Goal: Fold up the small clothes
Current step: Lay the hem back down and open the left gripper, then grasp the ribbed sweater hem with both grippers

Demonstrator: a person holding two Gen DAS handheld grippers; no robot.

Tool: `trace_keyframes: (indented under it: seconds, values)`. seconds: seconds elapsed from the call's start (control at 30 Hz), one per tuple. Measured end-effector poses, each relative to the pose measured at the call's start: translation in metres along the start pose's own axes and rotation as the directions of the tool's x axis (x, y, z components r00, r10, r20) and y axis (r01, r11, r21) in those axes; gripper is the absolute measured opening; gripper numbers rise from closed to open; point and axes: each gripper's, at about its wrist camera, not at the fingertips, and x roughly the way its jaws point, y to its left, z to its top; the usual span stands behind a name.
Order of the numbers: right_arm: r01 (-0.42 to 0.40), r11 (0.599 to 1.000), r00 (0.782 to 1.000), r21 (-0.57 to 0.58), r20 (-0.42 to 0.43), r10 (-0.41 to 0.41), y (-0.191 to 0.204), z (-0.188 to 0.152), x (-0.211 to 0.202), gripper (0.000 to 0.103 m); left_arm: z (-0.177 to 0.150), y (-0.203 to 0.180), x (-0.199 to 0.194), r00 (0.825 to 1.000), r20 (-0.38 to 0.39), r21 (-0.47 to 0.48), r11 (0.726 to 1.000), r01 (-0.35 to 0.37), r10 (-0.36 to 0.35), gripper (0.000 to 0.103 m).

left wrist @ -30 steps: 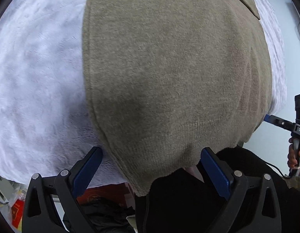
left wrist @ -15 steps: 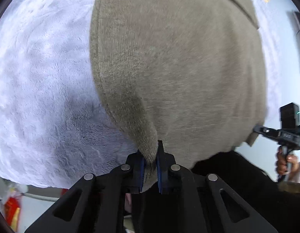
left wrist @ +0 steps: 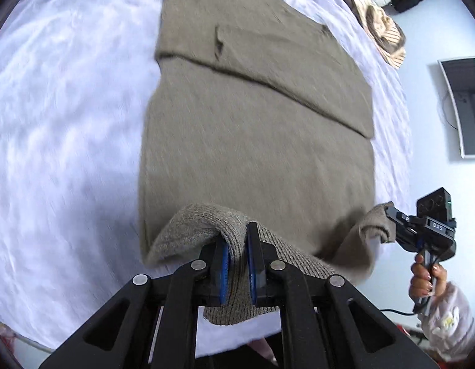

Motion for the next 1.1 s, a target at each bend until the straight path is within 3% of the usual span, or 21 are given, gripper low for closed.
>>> trace_keyframes:
  seconds: [0.13, 0.3, 0.5, 0.57, 0.6, 0.63, 0.73, 0.9, 1.0, 1.1]
  values:
    - [0.097, 0.995, 0.995, 0.039, 0.031, -0.098, -0.007, 0.029, 0.006, 0.007, 0.020, 0.006, -0.004, 0.993, 0.019, 0.026, 0.993, -0.115, 0.115, 0.016]
    - [0.171, 0.985, 0.984, 0.031, 0.046, -0.173, -0.010, 0.050, -0.004, 0.011, 0.021, 0.013, -0.005, 0.987, 0.021, 0.097, 0.982, -0.163, 0.162, 0.016]
    - [0.197, 0.980, 0.978, 0.034, 0.065, -0.199, -0.008, 0.061, -0.014, 0.012, 0.023, 0.012, -0.014, 0.982, 0.015, 0.137, 0.972, -0.190, 0.189, 0.017]
    - [0.212, 0.977, 0.975, 0.029, 0.066, -0.213, -0.006, 0.061, -0.014, 0.012, 0.021, 0.012, -0.019, 0.979, 0.024, 0.143, 0.968, -0.204, 0.203, 0.044]
    - [0.218, 0.976, 0.973, 0.024, 0.066, -0.219, -0.005, 0.060, -0.014, 0.012, 0.018, 0.012, -0.025, 0.975, 0.042, 0.145, 0.964, -0.223, 0.220, 0.095]
    - [0.227, 0.974, 0.971, 0.017, 0.068, -0.227, -0.004, 0.059, -0.015, 0.017, 0.017, 0.011, -0.029, 0.967, 0.082, 0.147, 0.957, -0.252, 0.242, 0.101]
    - [0.276, 0.961, 0.958, -0.033, 0.087, -0.273, 0.003, 0.053, -0.018, 0.050, 0.020, 0.014, -0.035, 0.957, 0.112, 0.149, 0.947, -0.284, 0.269, 0.101]
    - [0.415, 0.889, 0.909, -0.193, 0.120, -0.399, 0.030, 0.046, -0.012, 0.050, 0.037, 0.011, -0.022, 0.960, 0.106, 0.184, 0.944, -0.275, 0.259, 0.101]
    - [0.442, 0.853, 0.897, -0.279, 0.126, -0.424, 0.042, 0.048, -0.006, 0.050, 0.049, 0.003, 0.000, 0.971, 0.062, 0.228, 0.944, -0.239, 0.231, 0.101]
    - [0.479, 0.805, 0.875, -0.351, 0.115, -0.470, 0.050, 0.052, 0.011, 0.051, 0.061, -0.002, 0.023, 0.970, 0.032, 0.285, 0.928, -0.241, 0.242, 0.101]
